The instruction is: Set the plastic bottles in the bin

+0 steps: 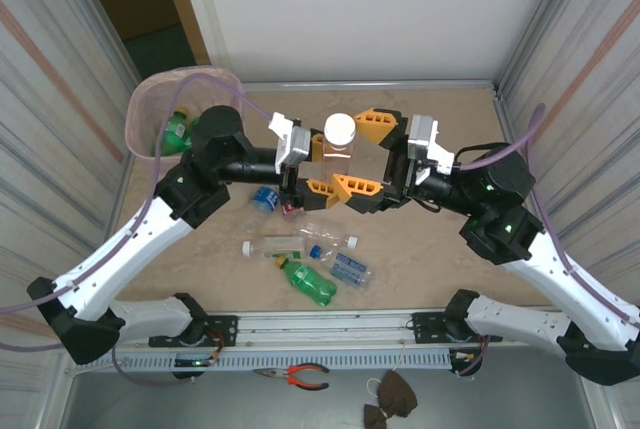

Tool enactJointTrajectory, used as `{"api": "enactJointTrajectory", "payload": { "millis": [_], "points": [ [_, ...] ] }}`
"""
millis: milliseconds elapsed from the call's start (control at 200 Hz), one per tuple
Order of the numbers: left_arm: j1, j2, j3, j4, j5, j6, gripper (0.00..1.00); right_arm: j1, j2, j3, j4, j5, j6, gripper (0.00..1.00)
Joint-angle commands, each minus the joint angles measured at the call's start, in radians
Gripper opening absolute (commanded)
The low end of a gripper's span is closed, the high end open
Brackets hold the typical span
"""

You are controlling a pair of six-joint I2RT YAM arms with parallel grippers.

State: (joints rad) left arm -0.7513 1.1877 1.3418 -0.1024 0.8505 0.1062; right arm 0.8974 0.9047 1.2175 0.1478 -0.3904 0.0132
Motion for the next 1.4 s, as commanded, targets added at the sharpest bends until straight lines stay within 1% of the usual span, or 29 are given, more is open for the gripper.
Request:
{"api": "enactJointTrajectory", "payload": {
  "millis": [0, 90, 230, 481, 616, 741, 812, 967, 1042, 1122, 1197, 1398],
  "points": [
    [0.046, -0.032, 0.062, -0.082, -0.105, 0.022, 0.61, 0.008, -0.041, 0.003, -0.018, 0.046, -0.026, 0.86],
    [0.093, -0.033, 0.102, -0.169, -0.192, 0.028, 0.6, 0.008, -0.061, -0.003, -0.04, 0.072, -0.035, 0.86],
    [0.192, -0.034, 0.156, -0.278, -0.312, 0.022, 0.6, 0.009, -0.08, -0.007, -0.073, 0.103, -0.05, 0.87],
    [0.429, 0.016, 0.286, -0.513, -0.428, -0.019, 0.59, 0.008, -0.086, -0.012, -0.102, 0.131, -0.061, 0.87],
    [0.57, 0.062, 0.338, -0.626, -0.443, -0.056, 0.58, 0.008, -0.078, -0.01, -0.104, 0.135, -0.06, 0.87],
    [0.685, 0.106, 0.35, -0.688, -0.407, -0.084, 0.57, 0.008, -0.072, -0.007, -0.105, 0.135, -0.061, 0.87],
    [0.734, 0.138, 0.35, -0.718, -0.393, -0.094, 0.56, 0.009, -0.067, -0.007, -0.105, 0.136, -0.06, 0.87],
    [0.799, 0.18, 0.297, -0.724, -0.372, -0.119, 0.56, 0.009, -0.063, -0.006, -0.106, 0.137, -0.056, 0.87],
    [0.817, 0.208, 0.274, -0.721, -0.357, -0.14, 0.59, 0.008, -0.063, -0.006, -0.108, 0.138, -0.058, 0.87],
    [0.823, 0.249, 0.262, -0.728, -0.331, -0.153, 0.62, 0.008, -0.063, -0.007, -0.11, 0.141, -0.056, 0.87],
    [0.83, 0.287, 0.255, -0.736, -0.288, -0.16, 0.63, 0.008, -0.063, -0.006, -0.111, 0.143, -0.058, 0.87],
    [0.829, 0.349, 0.245, -0.764, -0.287, -0.183, 0.63, 0.008, -0.064, -0.01, -0.117, 0.148, -0.058, 0.86]
  ]
}}
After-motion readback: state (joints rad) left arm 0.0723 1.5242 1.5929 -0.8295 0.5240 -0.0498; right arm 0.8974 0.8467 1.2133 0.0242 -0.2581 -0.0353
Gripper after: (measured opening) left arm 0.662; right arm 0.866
